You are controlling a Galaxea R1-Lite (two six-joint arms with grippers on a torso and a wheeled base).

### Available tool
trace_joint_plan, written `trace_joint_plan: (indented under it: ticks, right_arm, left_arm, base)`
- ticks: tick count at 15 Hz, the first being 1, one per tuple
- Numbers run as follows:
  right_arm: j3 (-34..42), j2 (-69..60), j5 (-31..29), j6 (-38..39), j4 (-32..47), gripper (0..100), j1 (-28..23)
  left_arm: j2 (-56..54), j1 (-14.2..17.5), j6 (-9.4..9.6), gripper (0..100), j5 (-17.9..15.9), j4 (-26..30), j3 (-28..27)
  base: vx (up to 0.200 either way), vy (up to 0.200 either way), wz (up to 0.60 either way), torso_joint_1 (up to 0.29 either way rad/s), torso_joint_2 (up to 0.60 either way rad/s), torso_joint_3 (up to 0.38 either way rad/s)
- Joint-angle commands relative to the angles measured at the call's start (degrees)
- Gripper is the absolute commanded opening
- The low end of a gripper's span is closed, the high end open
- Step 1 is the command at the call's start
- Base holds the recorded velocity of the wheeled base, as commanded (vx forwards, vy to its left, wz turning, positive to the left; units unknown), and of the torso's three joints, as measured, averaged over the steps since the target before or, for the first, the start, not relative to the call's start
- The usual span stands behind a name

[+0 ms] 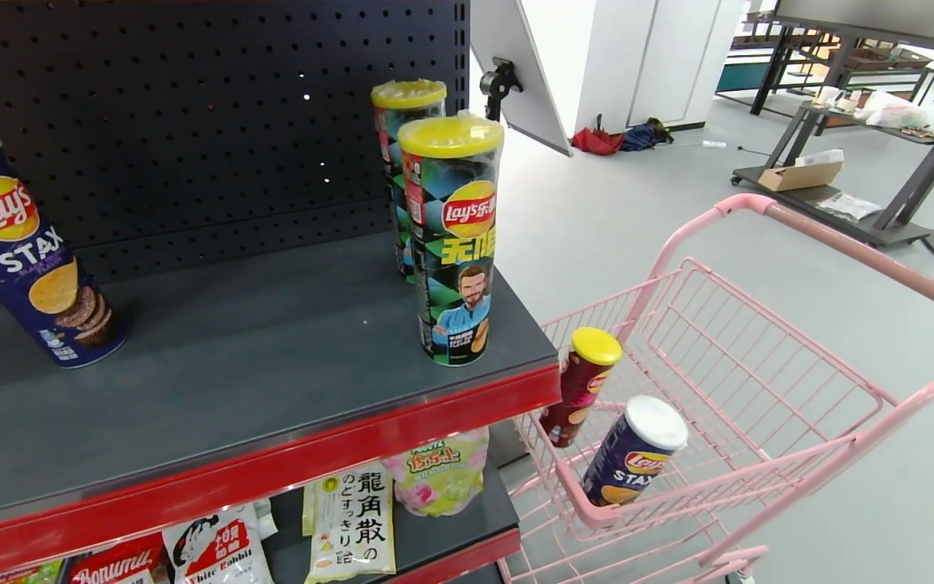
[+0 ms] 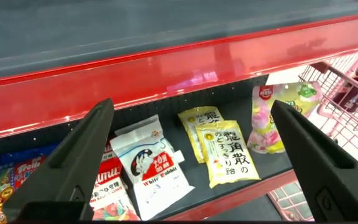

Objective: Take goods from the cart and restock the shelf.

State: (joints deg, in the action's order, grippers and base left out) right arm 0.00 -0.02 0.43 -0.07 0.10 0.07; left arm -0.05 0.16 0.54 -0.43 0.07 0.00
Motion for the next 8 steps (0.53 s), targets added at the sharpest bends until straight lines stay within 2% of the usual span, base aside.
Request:
trace_joint_plan:
  ticks: [1,4,8]
  right_arm:
    - [0.0,0.02,0.01,-0.01,-0.01,100,0.01]
    - [0.0,0.02,0.01,-0.01,-0.01,100,0.01]
    - [0.0,0.02,0.01,-0.01,-0.01,100,0.01]
  left_arm:
    - [0.05,0.02,-0.01,100,-0.01,0.01,0.0]
    - [0.05,0.02,-0.01,100,-0.01,0.01,0.0]
    - [0.05,0.02,-0.01,100,-0.01,-0.07,0.0]
  base:
    - [0.0,0.0,0.0,0.0,0.0,0.0]
    - [0.0,0.0,0.0,0.0,0.0,0.0]
    - [0.0,0.0,0.0,-0.115,0.34,0.223]
